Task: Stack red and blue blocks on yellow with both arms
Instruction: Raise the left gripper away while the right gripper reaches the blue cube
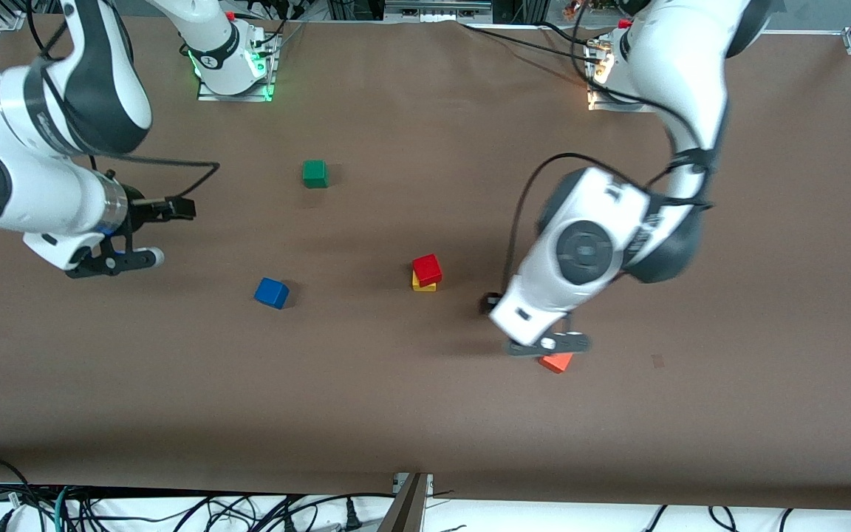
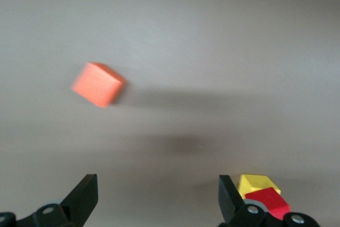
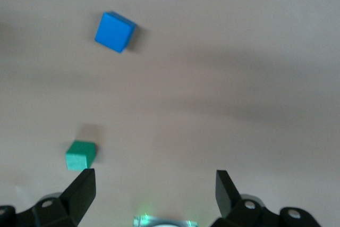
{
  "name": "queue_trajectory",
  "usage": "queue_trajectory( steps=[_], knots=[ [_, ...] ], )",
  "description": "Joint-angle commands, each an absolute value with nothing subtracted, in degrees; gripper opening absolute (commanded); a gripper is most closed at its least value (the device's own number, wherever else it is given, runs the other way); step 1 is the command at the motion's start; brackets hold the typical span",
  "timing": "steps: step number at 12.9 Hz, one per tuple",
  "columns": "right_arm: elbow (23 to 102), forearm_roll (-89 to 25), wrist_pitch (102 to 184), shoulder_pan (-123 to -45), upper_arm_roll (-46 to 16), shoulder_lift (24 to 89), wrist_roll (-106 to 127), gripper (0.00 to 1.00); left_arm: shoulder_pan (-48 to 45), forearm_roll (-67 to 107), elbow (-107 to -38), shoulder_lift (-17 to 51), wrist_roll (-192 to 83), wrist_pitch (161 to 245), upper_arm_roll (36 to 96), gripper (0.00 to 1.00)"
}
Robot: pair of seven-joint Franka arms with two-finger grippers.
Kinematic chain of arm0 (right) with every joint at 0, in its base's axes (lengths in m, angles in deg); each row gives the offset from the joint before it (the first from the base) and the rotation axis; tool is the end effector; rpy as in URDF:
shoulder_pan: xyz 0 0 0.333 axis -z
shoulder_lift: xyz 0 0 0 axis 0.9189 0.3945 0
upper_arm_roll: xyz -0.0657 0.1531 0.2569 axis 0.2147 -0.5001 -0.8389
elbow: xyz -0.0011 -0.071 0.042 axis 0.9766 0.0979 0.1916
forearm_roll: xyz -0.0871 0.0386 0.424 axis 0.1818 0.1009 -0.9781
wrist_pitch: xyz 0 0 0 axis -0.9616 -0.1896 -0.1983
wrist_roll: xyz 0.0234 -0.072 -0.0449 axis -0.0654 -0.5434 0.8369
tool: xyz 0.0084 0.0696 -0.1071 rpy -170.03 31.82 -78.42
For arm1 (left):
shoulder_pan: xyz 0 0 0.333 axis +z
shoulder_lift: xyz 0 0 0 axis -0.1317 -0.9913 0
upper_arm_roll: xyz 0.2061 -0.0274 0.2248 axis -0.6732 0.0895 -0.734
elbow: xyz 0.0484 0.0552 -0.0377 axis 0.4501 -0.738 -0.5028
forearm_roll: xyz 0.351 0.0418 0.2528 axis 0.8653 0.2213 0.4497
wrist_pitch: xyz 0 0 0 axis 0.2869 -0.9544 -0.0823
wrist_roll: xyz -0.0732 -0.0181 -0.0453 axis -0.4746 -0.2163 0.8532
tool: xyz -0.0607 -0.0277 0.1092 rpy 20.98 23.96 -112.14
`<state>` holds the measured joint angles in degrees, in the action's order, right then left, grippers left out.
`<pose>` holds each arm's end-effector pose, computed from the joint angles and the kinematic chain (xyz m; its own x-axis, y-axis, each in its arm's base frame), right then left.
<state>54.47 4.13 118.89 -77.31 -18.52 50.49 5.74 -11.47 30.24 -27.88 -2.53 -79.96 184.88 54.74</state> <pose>0.6417 0.0999 0.3991 0.9471 0.1404 -0.2887 0.1438 -0.9896 -0.0095 0.7299 -0.3182 0.3707 0.9899 0.1349 -0.0425 0.1369 -0.9893 0.0498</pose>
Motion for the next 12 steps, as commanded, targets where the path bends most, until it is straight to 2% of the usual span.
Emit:
queue_trajectory(
  steps=[1,3,5,8,12],
  knots=[
    [53.66,1.3,125.67,-77.39,-18.51,56.59,0.49,1.0,-5.2,29.58,-29.39,3.48,-78.35,182.66,54.96,1.0],
    [53.84,1.3,135.06,-80.11,-18.68,63.0,-9.6,1.0,-0.71,29.41,-29.4,5.24,-78.18,181.26,55.31,1.0],
    [55.41,1.3,141.75,-81.17,-18.68,66.27,-12.46,1.0,2.89,29.32,-29.4,8.65,-75.56,176.1,55.49,1.0],
    [63.4,1.3,154.32,-81.61,-18.77,66.55,-12.63,1.0,8.43,29.23,-29.4,12.71,-64.41,170.54,55.4,1.0],
    [63.86,0.95,155.41,-81.88,-18.86,66.64,-14.22,1.0,10.91,29.67,-29.4,15.96,-62.79,166.24,55.05,1.0]
  ],
)
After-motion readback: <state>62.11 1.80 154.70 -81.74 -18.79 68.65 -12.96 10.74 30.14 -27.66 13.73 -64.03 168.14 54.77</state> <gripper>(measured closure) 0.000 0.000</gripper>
